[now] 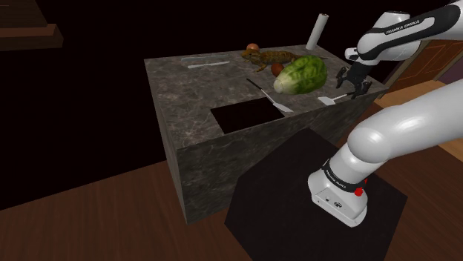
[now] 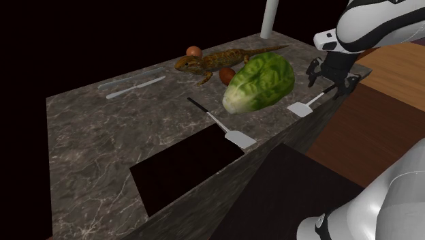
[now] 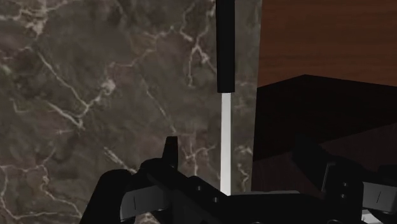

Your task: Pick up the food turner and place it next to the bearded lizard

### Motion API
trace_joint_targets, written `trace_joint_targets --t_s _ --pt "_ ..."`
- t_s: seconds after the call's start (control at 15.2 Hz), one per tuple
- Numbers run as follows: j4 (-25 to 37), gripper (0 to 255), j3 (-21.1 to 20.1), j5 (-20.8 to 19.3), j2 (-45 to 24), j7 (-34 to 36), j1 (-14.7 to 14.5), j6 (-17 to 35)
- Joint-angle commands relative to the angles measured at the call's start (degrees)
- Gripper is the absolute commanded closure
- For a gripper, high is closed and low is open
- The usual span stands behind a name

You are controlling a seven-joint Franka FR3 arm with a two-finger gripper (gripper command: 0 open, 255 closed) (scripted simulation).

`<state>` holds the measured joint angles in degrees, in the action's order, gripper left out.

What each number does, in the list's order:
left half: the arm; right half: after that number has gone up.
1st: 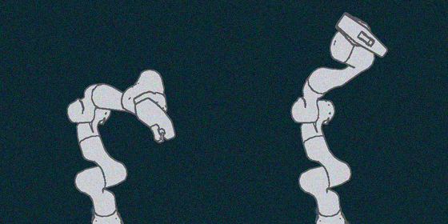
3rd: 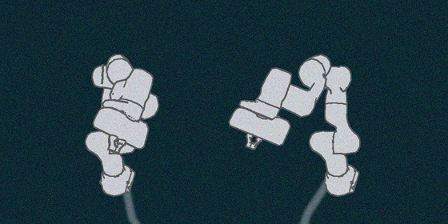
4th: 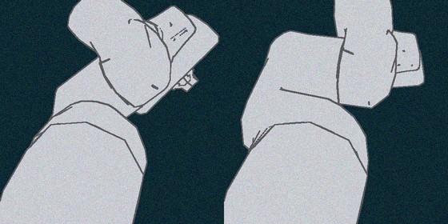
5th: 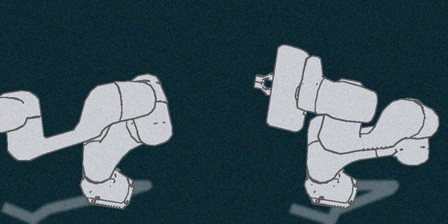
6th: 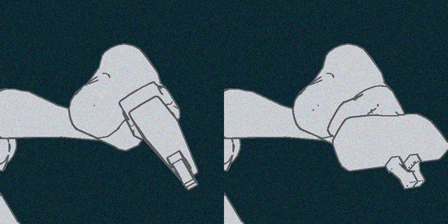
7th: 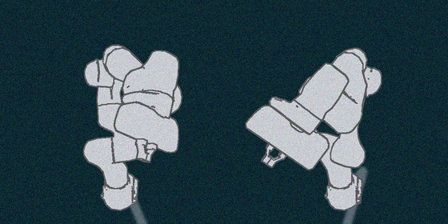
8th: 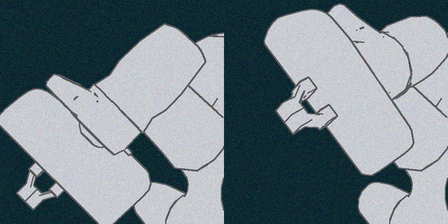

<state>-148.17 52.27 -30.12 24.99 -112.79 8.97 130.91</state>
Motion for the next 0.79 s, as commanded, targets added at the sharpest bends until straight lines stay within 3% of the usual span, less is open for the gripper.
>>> trace_joint_targets --t_s 0.0,0.2,0.73 --pt "0.8 0 -1.4 -0.1 1.7 0.3 0.6 -2.6" --pt "3.4 0 -5.0 0.3 5.8 0.7 1.8 -9.3" --pt "3.4 0 -5.0 0.4 5.7 0.7 1.8 -9.3"
